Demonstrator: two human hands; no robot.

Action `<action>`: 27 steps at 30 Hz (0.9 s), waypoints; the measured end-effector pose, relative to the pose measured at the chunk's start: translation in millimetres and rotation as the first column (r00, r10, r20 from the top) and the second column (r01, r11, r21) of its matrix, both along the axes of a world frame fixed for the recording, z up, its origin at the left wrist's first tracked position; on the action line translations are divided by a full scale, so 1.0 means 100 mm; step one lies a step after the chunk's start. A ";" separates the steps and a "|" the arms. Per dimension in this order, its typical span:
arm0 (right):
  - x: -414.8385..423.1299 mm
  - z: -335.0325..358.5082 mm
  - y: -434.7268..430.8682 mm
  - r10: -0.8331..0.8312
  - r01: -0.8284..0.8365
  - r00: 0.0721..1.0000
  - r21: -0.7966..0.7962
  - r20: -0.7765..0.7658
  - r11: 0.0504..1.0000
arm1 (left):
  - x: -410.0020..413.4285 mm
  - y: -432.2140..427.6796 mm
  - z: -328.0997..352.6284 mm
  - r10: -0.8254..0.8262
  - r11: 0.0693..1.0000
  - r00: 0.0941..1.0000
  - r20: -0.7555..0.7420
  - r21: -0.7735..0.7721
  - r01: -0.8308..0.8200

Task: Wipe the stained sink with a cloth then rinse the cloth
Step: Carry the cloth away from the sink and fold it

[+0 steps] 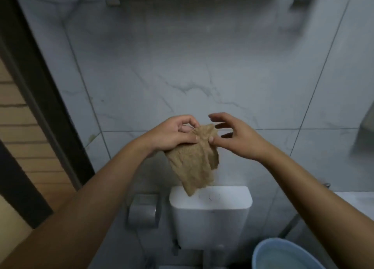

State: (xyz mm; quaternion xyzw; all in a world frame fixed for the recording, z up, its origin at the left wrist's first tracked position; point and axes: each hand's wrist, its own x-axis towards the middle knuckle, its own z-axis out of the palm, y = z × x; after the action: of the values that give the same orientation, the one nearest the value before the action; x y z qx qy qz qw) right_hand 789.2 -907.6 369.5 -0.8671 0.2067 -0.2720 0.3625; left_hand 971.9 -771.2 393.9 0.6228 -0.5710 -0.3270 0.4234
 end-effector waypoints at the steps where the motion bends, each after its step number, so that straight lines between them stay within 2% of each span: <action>1: 0.02 0.18 -0.02 0.085 -0.085 0.996 0.025 -0.003 0.996 | 0.02 0.01 0.19 -0.026 1.000 0.999 0.028 0.010 0.025; 3: 0.00 0.52 -0.03 0.202 -0.202 0.979 0.081 0.014 0.976 | 0.02 0.03 0.52 -0.023 1.000 0.997 0.072 -0.013 0.024; 6: -0.02 0.93 -0.03 0.203 -0.206 0.976 0.045 0.074 0.977 | 0.02 0.02 0.87 0.071 0.989 0.989 0.129 -0.138 -0.053; 8: -0.07 1.17 0.01 0.149 -0.145 0.974 -0.033 0.173 0.989 | 0.03 0.05 1.01 0.161 0.965 0.980 0.120 -0.226 -0.131; 10: -0.09 1.35 0.06 0.094 -0.070 0.962 -0.098 0.258 0.993 | 0.04 0.10 1.07 0.170 0.958 0.979 0.116 -0.250 -0.137; 12: -0.11 1.43 0.08 0.019 0.034 0.962 -0.188 0.272 0.982 | 0.04 0.14 1.08 0.194 0.951 0.976 0.104 -0.263 -0.161; 14: -0.12 1.53 0.09 -0.004 0.089 0.957 -0.278 0.292 0.957 | 0.05 0.17 1.18 0.246 0.915 0.967 0.062 -0.344 -0.210; 17: -0.19 1.85 0.18 -0.007 0.191 0.918 -0.427 0.396 0.884 | 0.04 0.27 1.59 0.292 0.810 0.954 0.072 -0.549 -0.207; 21: -0.17 2.27 0.27 -0.006 0.339 0.843 -0.523 0.538 0.782 | 0.05 0.30 2.09 0.441 0.590 0.889 0.127 -0.787 -0.180; 25: 0.00 2.57 0.21 -0.046 0.470 0.789 -0.553 0.613 0.688 | 0.14 0.14 2.36 0.649 0.415 0.734 0.200 -0.902 -0.121; 27: 0.12 2.66 0.14 -0.077 0.525 0.770 -0.560 0.634 0.641 | 0.21 0.01 2.41 0.729 0.369 0.653 0.206 -0.921 -0.122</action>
State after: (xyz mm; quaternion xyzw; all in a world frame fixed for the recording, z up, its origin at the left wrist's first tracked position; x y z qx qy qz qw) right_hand 800.8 -893.3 635.2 -0.7685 0.1191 -0.6286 -0.0108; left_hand 993.0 -769.7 634.4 0.5308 -0.5563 0.3392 0.5419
